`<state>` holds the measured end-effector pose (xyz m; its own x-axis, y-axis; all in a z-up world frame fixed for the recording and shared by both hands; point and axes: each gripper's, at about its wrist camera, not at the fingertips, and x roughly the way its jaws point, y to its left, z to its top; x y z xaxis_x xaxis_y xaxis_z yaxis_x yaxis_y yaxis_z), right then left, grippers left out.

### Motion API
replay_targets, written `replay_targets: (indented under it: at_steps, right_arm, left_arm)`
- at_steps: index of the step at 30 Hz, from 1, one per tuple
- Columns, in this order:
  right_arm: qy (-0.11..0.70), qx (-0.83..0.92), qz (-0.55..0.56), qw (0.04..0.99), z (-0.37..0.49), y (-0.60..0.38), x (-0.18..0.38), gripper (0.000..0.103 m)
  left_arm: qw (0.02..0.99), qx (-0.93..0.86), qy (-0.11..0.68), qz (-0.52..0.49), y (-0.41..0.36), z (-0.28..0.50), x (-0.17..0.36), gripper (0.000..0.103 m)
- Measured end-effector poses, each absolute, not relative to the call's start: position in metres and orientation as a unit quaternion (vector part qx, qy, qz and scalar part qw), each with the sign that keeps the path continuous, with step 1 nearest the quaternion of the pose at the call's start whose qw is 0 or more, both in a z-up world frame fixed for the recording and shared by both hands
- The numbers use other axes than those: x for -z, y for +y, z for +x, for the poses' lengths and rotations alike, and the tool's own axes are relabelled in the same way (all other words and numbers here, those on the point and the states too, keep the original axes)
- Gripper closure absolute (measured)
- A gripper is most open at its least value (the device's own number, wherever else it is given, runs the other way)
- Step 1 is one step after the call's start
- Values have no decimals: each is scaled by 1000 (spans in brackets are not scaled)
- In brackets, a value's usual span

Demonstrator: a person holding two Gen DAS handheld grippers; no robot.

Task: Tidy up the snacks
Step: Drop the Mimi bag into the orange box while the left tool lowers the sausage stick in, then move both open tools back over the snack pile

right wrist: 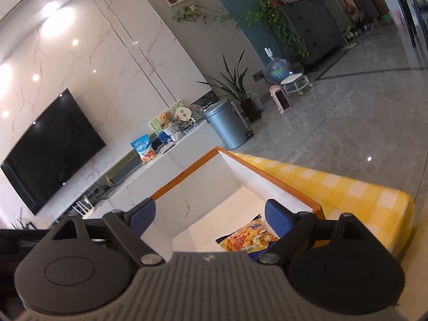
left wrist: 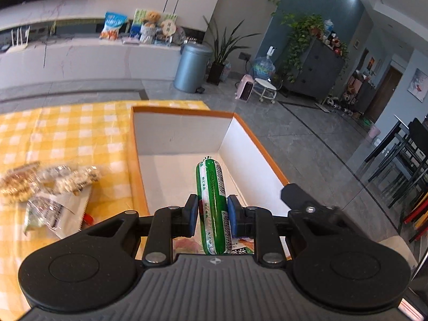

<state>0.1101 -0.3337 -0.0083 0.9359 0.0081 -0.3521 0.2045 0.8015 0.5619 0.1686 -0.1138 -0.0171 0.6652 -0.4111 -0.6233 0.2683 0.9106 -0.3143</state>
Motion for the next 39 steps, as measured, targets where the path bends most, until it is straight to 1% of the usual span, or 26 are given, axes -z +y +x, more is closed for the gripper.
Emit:
replay_targets:
  at_steps: [4,7,11,17,18,20,22,26,35,39]
  right_arm:
    - [160,57,314,934,106,-335,8,13]
    - [164,51,320,932,108,-335,9,13]
    - [162,50,314,934,108,-332,8,13]
    - [164,49,320,932,108,-336,8,13]
    - [164,50,322,931,108,-336,9,13]
    - [163,51,330,928,107,-337,9,13]
    - [163,53,339,925,107,-340,10,13]
    - [165,55,335,926,108,-339,10,12]
    - [148,42,312,938,104,-330,5,12]
    - [153,25,321,934,104,-325,4,12]
  left_arm:
    - [907,184,367,-98,-120,175,27,77]
    - [910,171,367,-92,-123,179,34,77]
    - [898,183,383,-117,-120,187,42,77]
    - [891,204,381,-141,-117,187,46,76]
    - [888,211,381,-147,-117,187,45,73]
    - [881,217,390,-155,-116,188,44,45]
    - [883,212,389,-157,-113,187,41,37]
    - [896,194,374,-141,-111,180,35,30]
    - [909,175,359,-115,-97,166,15,30]
    - [918,154,353,-98,-87,158,2,30]
